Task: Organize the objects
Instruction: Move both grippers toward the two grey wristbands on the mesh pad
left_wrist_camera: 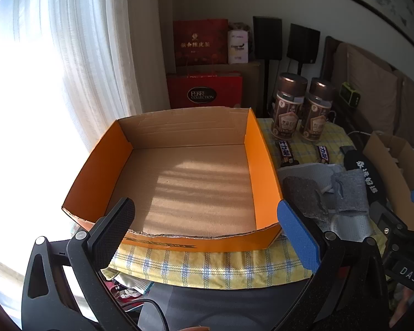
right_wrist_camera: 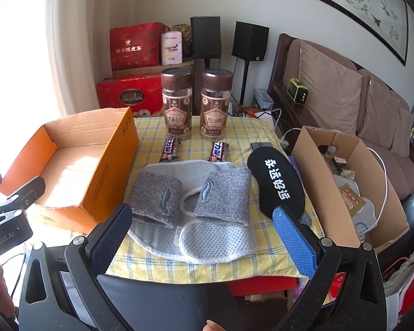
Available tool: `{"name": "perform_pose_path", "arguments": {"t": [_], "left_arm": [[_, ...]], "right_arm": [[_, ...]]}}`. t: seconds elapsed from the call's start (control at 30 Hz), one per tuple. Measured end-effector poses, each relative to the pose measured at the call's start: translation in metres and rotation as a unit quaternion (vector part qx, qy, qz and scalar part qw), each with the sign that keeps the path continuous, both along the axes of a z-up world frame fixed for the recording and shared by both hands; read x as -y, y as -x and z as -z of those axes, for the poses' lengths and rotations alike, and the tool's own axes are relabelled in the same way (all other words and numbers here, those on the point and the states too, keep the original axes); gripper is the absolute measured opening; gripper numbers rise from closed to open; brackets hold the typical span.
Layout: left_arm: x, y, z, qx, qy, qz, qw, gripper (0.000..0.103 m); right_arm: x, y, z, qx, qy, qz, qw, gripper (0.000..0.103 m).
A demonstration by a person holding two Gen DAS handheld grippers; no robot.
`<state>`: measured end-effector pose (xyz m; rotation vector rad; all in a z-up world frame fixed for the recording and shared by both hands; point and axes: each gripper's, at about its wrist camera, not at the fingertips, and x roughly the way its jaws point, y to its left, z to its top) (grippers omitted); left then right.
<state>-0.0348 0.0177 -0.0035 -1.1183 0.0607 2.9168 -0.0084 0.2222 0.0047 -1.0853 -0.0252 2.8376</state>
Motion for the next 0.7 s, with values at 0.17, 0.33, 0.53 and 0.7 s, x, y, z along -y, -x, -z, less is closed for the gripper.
{"name": "perform_pose_path", "arguments": {"t": [0.17,0.33,0.53,0.7], "left_arm": [[-0.001,0.01,-0.002,-0.001,-0.012,0.009,0.9999,0.103],[0.001,0.029,-0.005,-0.003,-0.035,0.023,0.9991,0.103],[-0.002,0.058,-0.015,-0.016,-0.031,0.037,0.9987,0.103],[-0.015,0.089,-0.031,-0.02,-0.04,0.073,0.9963,0.103]], "right_arm": [[-0.002,0.009,-0.001,0.001,0.003,-0.003,1.0,0.103],[-0.008,0.021,-0.004,-0.003,0.01,-0.018,1.0,0.103],[-0.025,0.046,-0.011,-0.01,0.011,-0.023,1.0,0.103],[-0.043,0.078,-0.017,-0.02,0.009,-0.022,1.0,0.103]]}}
